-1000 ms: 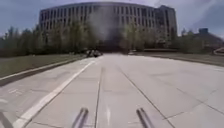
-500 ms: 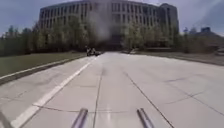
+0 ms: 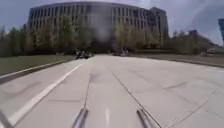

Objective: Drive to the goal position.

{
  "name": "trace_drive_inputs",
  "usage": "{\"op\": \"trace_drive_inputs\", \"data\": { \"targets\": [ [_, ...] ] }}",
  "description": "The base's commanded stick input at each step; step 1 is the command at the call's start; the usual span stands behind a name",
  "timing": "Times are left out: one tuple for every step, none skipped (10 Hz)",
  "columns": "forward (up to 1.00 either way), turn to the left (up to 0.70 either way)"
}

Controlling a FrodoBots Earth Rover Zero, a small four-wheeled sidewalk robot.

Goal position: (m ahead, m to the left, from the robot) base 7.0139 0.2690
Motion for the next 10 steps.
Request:
{"op": "trace_drive_inputs", "data": {
  "targets": [
    [1.00,-0.04],
    [1.00,0.00],
    [1.00,0.00],
    [1.00,0.00],
    [1.00,0.00],
    [1.00,0.00],
    [1.00,0.00],
    [1.00,0.00],
    [1.00,0.00],
    [1.00,0.00]
  ]
}}
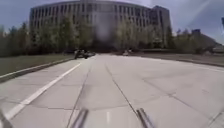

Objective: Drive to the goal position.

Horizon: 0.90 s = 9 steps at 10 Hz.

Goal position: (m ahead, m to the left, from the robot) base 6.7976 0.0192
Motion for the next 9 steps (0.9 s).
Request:
{"op": "trace_drive_inputs", "data": {
  "targets": [
    [1.00,0.00],
    [1.00,0.00],
    [1.00,0.00],
    [1.00,0.00],
    [1.00,0.00],
    [1.00,0.00],
    [1.00,0.00],
    [1.00,0.00],
    [1.00,0.00]
  ]
}}
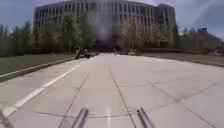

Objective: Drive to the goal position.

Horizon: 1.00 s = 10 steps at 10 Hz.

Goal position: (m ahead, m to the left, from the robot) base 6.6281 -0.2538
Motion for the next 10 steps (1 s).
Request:
{"op": "trace_drive_inputs", "data": {
  "targets": [
    [1.00,0.00],
    [1.00,0.00],
    [1.00,-0.12],
    [1.00,-0.32],
    [1.00,-0.24],
    [1.00,-0.01],
    [1.00,0.00],
    [1.00,0.00],
    [1.00,0.00],
    [1.00,0.00]
  ]
}}
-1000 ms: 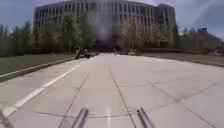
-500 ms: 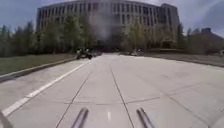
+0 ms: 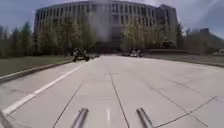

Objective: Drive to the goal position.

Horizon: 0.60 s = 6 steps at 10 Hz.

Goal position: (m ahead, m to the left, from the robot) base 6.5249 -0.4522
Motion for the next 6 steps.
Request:
{"op": "trace_drive_inputs", "data": {
  "targets": [
    [1.00,0.00],
    [1.00,0.00],
    [1.00,0.00],
    [1.00,0.00],
    [1.00,0.00],
    [1.00,-0.11]
  ]
}}
